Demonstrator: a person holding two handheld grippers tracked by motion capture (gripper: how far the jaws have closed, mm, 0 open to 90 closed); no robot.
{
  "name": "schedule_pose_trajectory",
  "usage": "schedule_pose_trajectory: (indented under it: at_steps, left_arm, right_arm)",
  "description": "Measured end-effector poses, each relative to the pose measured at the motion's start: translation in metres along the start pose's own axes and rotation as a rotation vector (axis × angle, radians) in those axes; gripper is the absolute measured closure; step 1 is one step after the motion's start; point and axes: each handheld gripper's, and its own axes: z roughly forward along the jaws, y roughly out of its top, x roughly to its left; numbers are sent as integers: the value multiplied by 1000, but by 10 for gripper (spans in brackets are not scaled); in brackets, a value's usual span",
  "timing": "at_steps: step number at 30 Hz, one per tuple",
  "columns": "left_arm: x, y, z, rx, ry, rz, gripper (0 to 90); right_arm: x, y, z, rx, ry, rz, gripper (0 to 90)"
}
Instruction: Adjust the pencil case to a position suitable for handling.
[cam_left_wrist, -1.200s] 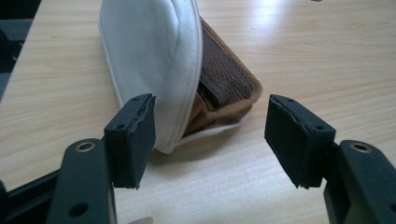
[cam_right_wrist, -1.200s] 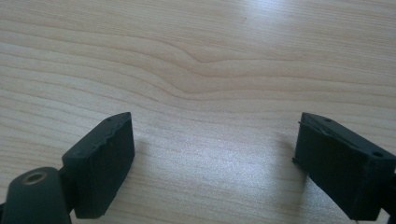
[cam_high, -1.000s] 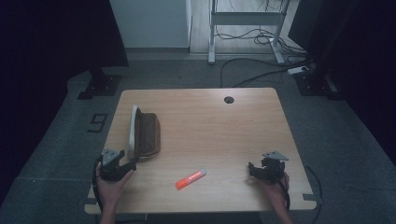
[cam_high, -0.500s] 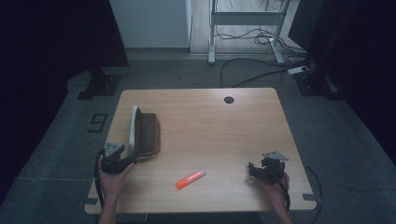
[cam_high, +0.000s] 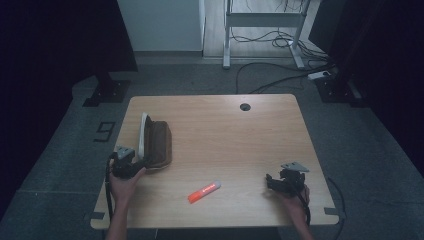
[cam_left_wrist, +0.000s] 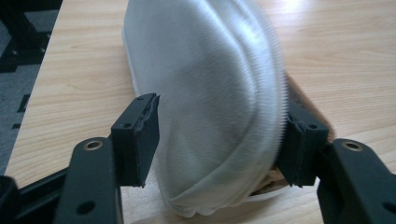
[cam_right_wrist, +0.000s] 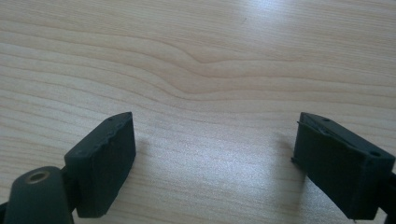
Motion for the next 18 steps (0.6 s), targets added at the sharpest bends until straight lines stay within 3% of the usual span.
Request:
schedule_pose_trajectory:
  at_steps: [6,18]
  left_arm:
    - [2,0,6,3,2,-3,479]
    - [13,-1,6,11,70,-42,746]
  right_arm:
    - [0,0,0,0,0,0,125]
    - [0,0,0,0,0,0,125]
